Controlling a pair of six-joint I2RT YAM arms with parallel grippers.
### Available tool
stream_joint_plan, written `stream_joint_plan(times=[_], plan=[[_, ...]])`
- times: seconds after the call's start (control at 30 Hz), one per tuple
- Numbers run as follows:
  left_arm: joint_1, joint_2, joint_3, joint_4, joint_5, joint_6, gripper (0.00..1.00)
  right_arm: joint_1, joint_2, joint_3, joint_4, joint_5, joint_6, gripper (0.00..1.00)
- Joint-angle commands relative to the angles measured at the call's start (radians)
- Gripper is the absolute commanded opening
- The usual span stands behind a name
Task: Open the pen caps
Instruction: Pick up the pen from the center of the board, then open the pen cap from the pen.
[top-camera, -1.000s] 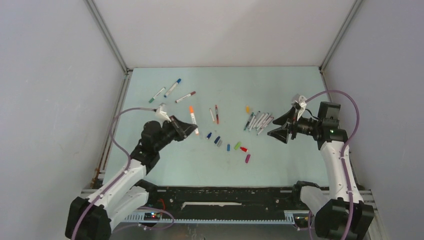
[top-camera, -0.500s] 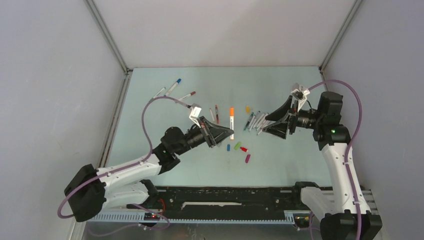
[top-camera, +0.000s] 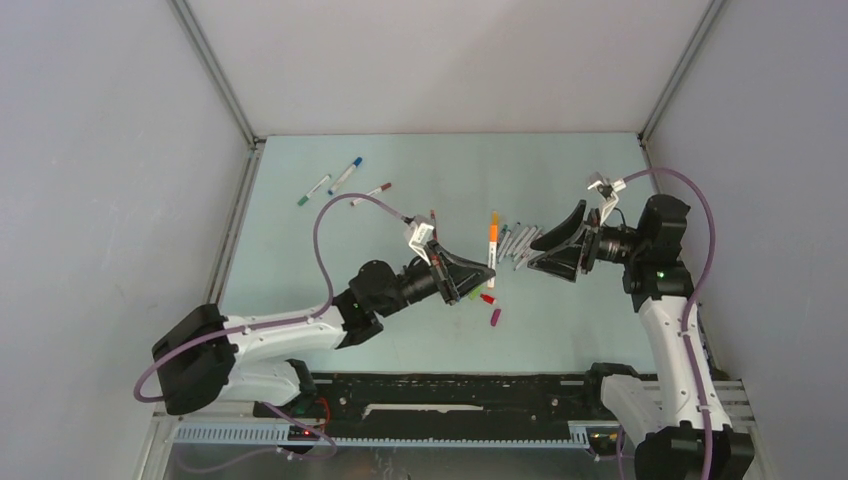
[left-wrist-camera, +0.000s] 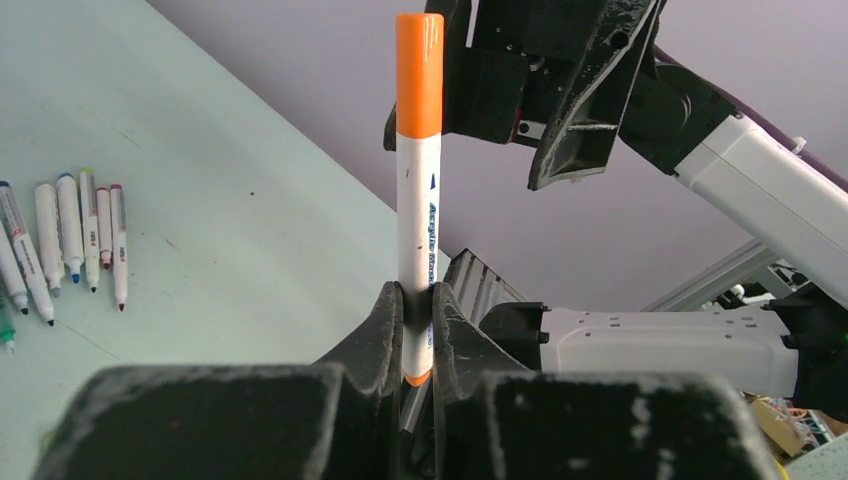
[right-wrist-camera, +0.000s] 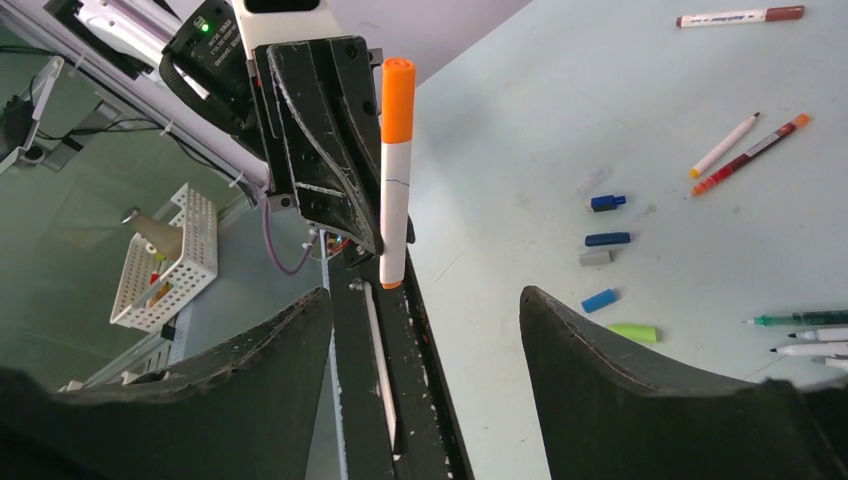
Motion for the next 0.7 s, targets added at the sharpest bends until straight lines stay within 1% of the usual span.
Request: stream_joint_plan(times=[0.0,0.1,0.23,0.37,0.5,0.57,0.67], plan=[[-0.023,0.01,0.075,0.046,-0.039,0.057,0.0,-0.025,-0.025,-0.011,0.073,-0.07,0.037,0.71],[-0.028,0.023,0.072,0.053,-0.043,0.064,0.0,-0.054,-0.024,-0.013,0.036,-0.114,-0.013,0.71],[-0.031,0.039,0.067,0.065,-0.045,0.075,0.0,-0.093,-0.018,-0.013,-0.045,-0.148,-0.119,0.72],[-0.031,0.046,0.068,0.065,-0.041,0.091,0.0,-0.125,-0.011,-0.012,-0.079,-0.147,-0.159,0.72],[-0.031,0.055,0.071,0.066,-0.041,0.096,0.0,-0.14,-0.007,-0.014,-0.085,-0.125,-0.162,0.72],[-0.031,0.064,0.076,0.079,-0.044,0.091,0.0,-0.14,-0.007,-0.023,-0.062,-0.114,-0.143,0.72],[-0.035,0.078,0.091,0.092,-0.053,0.084,0.0,-0.134,-0.008,-0.059,0.054,-0.078,-0.011,0.72]])
